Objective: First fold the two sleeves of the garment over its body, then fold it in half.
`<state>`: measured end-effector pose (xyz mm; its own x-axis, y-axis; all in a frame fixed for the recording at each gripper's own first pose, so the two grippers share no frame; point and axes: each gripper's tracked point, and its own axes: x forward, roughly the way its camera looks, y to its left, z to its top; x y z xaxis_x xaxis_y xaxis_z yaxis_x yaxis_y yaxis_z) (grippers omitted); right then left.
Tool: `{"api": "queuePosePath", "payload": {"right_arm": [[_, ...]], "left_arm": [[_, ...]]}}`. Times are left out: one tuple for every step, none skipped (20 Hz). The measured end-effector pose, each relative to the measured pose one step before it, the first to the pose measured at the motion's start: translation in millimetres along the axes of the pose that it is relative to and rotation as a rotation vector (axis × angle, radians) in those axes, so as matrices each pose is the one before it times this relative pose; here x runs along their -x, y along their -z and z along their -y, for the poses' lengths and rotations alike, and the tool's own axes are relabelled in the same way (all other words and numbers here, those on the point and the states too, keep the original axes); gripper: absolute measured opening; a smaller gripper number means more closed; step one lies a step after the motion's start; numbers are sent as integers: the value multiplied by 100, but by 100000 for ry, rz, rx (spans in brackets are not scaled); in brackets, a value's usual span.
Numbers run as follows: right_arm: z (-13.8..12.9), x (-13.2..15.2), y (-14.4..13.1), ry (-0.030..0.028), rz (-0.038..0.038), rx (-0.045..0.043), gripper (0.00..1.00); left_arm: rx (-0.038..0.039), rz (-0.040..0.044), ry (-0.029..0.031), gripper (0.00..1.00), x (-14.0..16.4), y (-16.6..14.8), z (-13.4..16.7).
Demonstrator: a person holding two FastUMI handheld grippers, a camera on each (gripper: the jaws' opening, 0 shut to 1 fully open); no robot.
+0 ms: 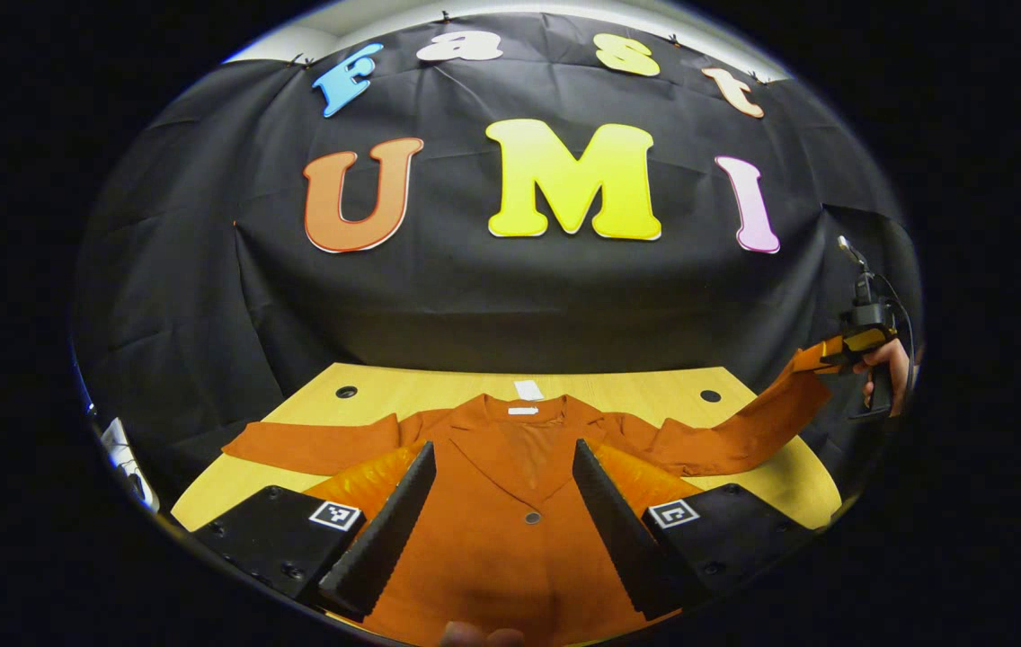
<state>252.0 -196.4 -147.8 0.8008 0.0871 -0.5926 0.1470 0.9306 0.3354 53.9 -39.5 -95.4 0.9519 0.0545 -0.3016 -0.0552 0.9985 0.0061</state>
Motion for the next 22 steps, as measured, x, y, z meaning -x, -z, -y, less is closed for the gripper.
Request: {"api": "queuePosePath", "payload": {"right_arm": [[-2811, 212, 14, -1180, 679, 378, 3], [-2526, 4, -59, -1175, 1093, 1134, 3], [-2318, 212, 98, -1191, 982, 1157, 4], [-2848, 109, -145, -1598, 1048, 1607, 3], [-2336, -38, 149, -1557, 26, 1830, 3], [-3022, -107, 29, -2377, 498, 1888, 3], [-2250, -204, 324, -1692, 144, 1445, 3], [-2506, -544, 287, -1917, 100, 1255, 3], [-2702, -838, 645, -1784, -78, 1072, 3], [-2154, -616, 407, -1378, -309, 912, 3], [-2331, -839, 674, -1396, -704, 1080, 3], [-1948, -902, 656, -1354, -981, 1054, 3], [-1752, -835, 792, -1354, -1086, 1063, 4], [-1793, -1030, 789, -1399, -1597, 1411, 4], [-1668, -888, 970, -1301, -1645, 1437, 4], [-1672, -1078, 978, -1414, -2098, 1176, 3], [-1624, -1295, 934, -1791, -1733, 1174, 4], [-1485, -1417, 879, -1095, -1696, 1024, 3], [-1383, -1495, 1027, -1723, -1397, 957, 3], [-1177, -1548, 1092, -648, -2027, 997, 3], [-1187, -1606, 1270, -1221, -1881, 877, 4], [-799, -1784, 1336, -154, -2166, 965, 4]], "left_arm": [[-166, 1998, -711, 100, 235, -363, -1648], [-354, 1839, -663, 100, 299, -243, -1747], [-259, 1536, -997, 100, 114, -203, -1770], [-224, 734, -999, 100, 110, -9, -1674], [287, 961, -876, 99, 179, -115, -1590], [720, 1018, -809, 100, 239, -110, -1560], [1351, 860, -1151, 100, 154, -105, -1650], [1076, 176, -1111, 99, 7, 146, -1283], [1115, -553, -1873, 100, 73, 239, -1644], [982, -39, -1782, 100, 162, 204, -1471], [1276, -120, -1234, 100, 126, 188, -1232], [1112, -205, -1695, 100, 15, 353, -1265], [770, -487, -2037, 100, 125, 231, -1360], [502, -181, -2220, 100, -59, 224, -1189], [552, -51, -1645, 100, 114, 41, -1256], [356, -63, -1622, 100, 161, -139, -987], [3, 40, -1947, 100, 187, -51, -1006], [209, 119, -1851, 100, 28, 128, -1169], [383, 245, -1425, 100, 21, -32, -831], [482, 9, -1169, 100, 507, 135, -912], [216, 847, -835, 100, 321, -235, -546], [433, 848, -594, 100, 391, -491, -703]]}}
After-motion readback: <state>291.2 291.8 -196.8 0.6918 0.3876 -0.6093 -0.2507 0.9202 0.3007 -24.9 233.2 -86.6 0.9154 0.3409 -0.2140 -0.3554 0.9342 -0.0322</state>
